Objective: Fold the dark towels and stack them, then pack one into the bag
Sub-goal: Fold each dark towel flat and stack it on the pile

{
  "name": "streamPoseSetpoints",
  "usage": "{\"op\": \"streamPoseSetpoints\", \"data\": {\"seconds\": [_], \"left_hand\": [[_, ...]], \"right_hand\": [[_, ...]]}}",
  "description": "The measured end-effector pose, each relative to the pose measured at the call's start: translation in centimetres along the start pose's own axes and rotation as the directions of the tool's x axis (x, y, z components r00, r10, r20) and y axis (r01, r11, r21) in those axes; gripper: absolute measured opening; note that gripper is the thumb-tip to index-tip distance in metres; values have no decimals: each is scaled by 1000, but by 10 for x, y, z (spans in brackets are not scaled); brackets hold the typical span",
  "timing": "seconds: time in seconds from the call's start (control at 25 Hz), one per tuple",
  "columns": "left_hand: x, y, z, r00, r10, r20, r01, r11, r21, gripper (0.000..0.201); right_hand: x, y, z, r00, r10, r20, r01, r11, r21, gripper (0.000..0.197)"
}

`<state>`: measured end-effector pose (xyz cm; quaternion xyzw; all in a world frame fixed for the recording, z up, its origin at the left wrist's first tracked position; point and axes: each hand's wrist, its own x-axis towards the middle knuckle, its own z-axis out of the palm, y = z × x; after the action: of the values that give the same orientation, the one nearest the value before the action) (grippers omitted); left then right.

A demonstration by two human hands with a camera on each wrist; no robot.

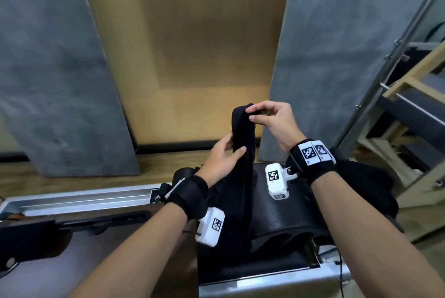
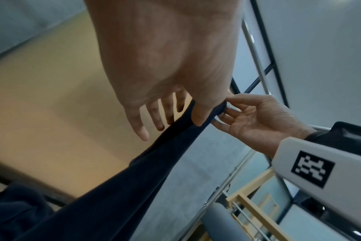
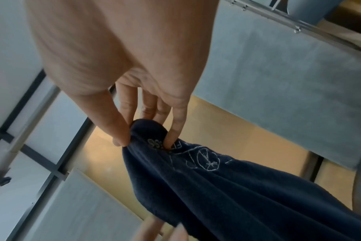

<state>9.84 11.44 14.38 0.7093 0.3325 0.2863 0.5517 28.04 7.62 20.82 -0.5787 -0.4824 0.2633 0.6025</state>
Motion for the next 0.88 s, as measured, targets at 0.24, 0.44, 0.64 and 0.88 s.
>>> {"op": "streamPoseSetpoints", "data": {"seconds": [0.24,0.44,0.64,0.88], "left_hand": [[-42,48,7,995,34,97,-23,994,-109,42],[-80,81,20,985,66,160,-43,988,-146,32],[-134,107,19,977,58,203,-3,965,-261,38],[-217,122,21,975,152,164,-102,954,-283,25]], "right_hand": [[-56,-41,-12,995,-60,-82,58,998,-21,23],[-99,-64,-20,990,-94,-106,90,995,-44,40],[-159,-96,-18,991,-113,-65,107,990,-97,31],[-257,-139,-9,995,-101,-9,99,982,-159,34]]}}
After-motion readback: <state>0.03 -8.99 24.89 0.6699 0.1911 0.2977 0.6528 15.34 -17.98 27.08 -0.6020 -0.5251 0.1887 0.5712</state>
